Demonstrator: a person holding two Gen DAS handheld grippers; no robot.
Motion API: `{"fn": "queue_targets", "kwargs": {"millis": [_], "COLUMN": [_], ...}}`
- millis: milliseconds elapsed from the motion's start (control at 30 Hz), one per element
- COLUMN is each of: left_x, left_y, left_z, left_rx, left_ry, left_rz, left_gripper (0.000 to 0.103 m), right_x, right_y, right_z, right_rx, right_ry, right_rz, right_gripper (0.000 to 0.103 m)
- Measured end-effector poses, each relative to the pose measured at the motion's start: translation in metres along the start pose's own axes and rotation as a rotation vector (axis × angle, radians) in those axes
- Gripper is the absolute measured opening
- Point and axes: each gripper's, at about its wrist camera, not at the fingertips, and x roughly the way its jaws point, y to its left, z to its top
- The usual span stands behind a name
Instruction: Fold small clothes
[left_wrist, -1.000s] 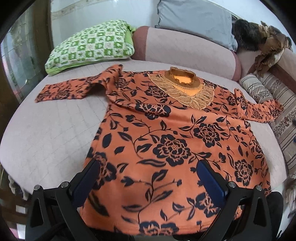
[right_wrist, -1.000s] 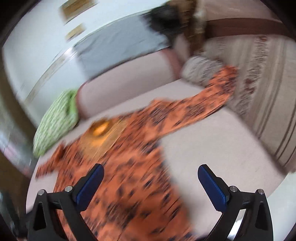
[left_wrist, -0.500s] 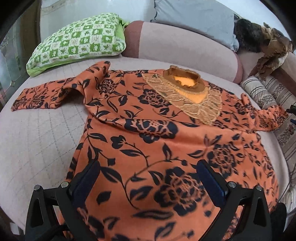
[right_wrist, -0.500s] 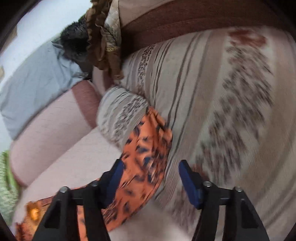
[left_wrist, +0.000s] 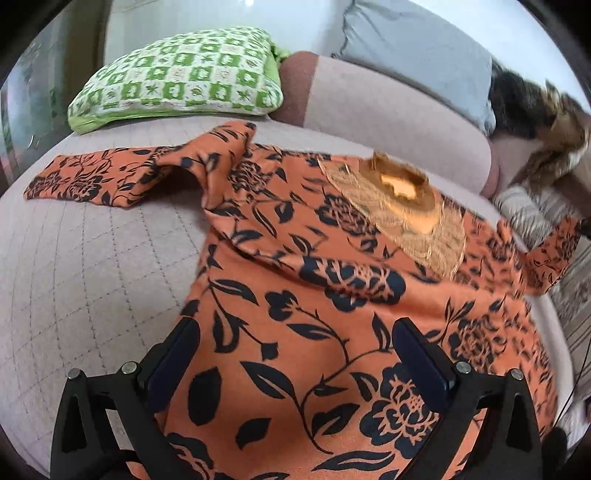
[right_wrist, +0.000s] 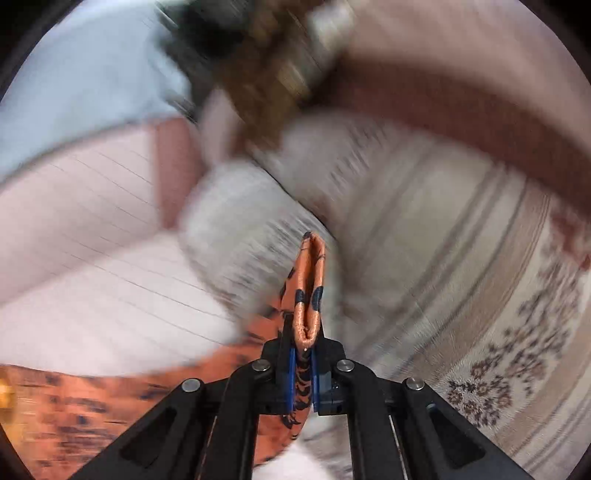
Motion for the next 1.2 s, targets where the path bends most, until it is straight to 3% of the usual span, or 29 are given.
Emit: {"fn": "queue_targets", "kwargs": {"millis": [167,300,433,533,600,667,700,733,800,867,1033,1133,1200], "left_x": [-0.013,-0.024,-0.027,-0.028,-0.027,-0.026,-0.024,-0.024,-0.024,-0.024,-0.023,-0.026,-0.024], "left_y": [0.010,0.019,0.031,0.037,0.038,0.037,0.036,0.034,0.033,0.031,0.026,0.019,0.010], "left_z": [0.002,0.005,0.009,0.010,0.010,0.010,0.010,0.010,0.010,0.010,0.009,0.014,0.026], "left_rx": [-0.043,-0.071,-0.112,-0.140,-0.143,-0.137,-0.128,-0.119,-0.110,-0.108,-0.089,-0.102,-0.104], "left_ry": [-0.037,-0.070,-0.072,-0.076,-0.075,-0.072,-0.070,-0.070,-0.075,-0.078,-0.070,-0.067,-0.050], "left_rz": [-0.036,-0.051,-0.072,-0.077,-0.079,-0.076,-0.072,-0.067,-0.064,-0.066,-0.065,-0.073,-0.102], "left_gripper": [0.103,0.103,0.103,0.103,0.103,0.103,0.103,0.103,0.103,0.103,0.103,0.103,0.103], "right_x": [-0.145,-0.221,-0.242,-0.219,-0.196,-0.168,-0.150,-0.132,-0.119,-0.119,-0.091,-0.054,-0.022], "right_y": [0.091,0.178,0.269,0.325,0.376,0.404,0.413,0.410,0.393,0.360,0.267,0.216,0.195], "right_z": [0.015,-0.003,-0.045,-0.084,-0.128,-0.162,-0.179,-0.187,-0.197,-0.201,-0.171,-0.171,-0.179], "right_rx": [-0.061,-0.100,-0.117,-0.108,-0.205,-0.247,-0.259,-0.245,-0.206,-0.207,-0.088,0.014,0.100], "right_ry": [-0.180,-0.226,-0.175,-0.090,0.012,0.127,0.190,0.237,0.286,0.268,0.245,0.291,0.370], "right_rz": [0.324,0.560,0.735,0.842,0.869,0.893,0.862,0.844,0.861,0.832,0.800,0.780,0.774], "right_gripper": [0.006,0.006,0.006,0.010,0.011,0.037,0.078,0.087,0.087,0.087,0.087,0.087,0.087]}}
